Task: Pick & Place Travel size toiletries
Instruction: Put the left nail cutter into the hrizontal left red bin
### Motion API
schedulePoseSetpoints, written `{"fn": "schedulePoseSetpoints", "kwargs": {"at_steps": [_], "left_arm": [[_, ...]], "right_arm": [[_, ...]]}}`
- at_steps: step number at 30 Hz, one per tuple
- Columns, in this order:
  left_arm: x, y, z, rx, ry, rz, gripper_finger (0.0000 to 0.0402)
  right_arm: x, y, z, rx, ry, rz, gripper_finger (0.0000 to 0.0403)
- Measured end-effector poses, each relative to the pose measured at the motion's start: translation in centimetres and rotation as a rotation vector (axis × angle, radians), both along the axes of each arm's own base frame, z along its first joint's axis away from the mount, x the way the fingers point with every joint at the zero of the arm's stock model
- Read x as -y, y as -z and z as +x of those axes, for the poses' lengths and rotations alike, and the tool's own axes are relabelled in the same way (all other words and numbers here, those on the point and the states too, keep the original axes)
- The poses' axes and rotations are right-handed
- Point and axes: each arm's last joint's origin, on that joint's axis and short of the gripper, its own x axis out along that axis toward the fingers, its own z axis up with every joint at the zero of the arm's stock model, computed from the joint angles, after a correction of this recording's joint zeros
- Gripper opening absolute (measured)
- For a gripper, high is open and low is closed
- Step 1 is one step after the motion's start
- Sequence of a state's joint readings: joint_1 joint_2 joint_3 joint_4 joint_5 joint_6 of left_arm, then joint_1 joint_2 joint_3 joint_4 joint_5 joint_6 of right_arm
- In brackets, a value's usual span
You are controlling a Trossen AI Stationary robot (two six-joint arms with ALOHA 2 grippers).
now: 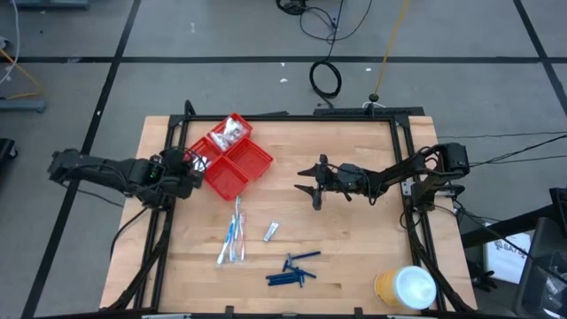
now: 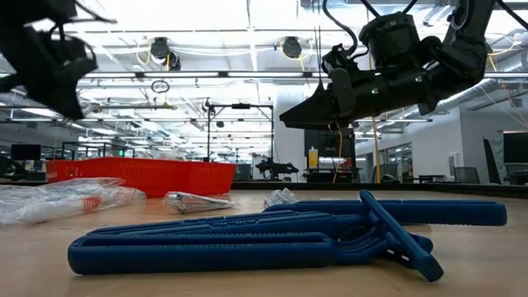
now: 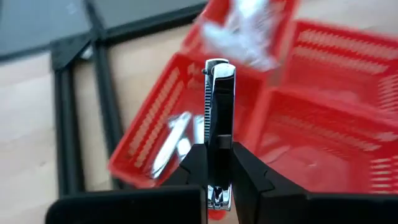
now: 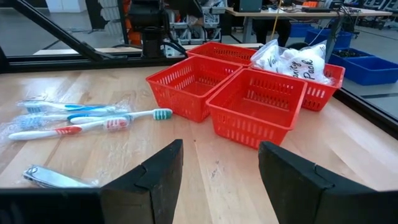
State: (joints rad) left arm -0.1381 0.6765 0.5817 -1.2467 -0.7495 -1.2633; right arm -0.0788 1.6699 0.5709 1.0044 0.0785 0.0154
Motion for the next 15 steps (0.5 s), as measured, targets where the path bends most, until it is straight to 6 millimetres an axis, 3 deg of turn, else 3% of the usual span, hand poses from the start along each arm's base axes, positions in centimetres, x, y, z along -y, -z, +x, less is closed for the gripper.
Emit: {"fn": "schedulePoseSetpoints", "kwargs": {"at_steps": [15], "left_arm": [[-4.2,1.3,1.7,-0.126,-0.078,-0.227,0.0022]], "right_arm": [[0.0,-0.1,0.0,0.009,0.001,0.006,0.0196]]}}
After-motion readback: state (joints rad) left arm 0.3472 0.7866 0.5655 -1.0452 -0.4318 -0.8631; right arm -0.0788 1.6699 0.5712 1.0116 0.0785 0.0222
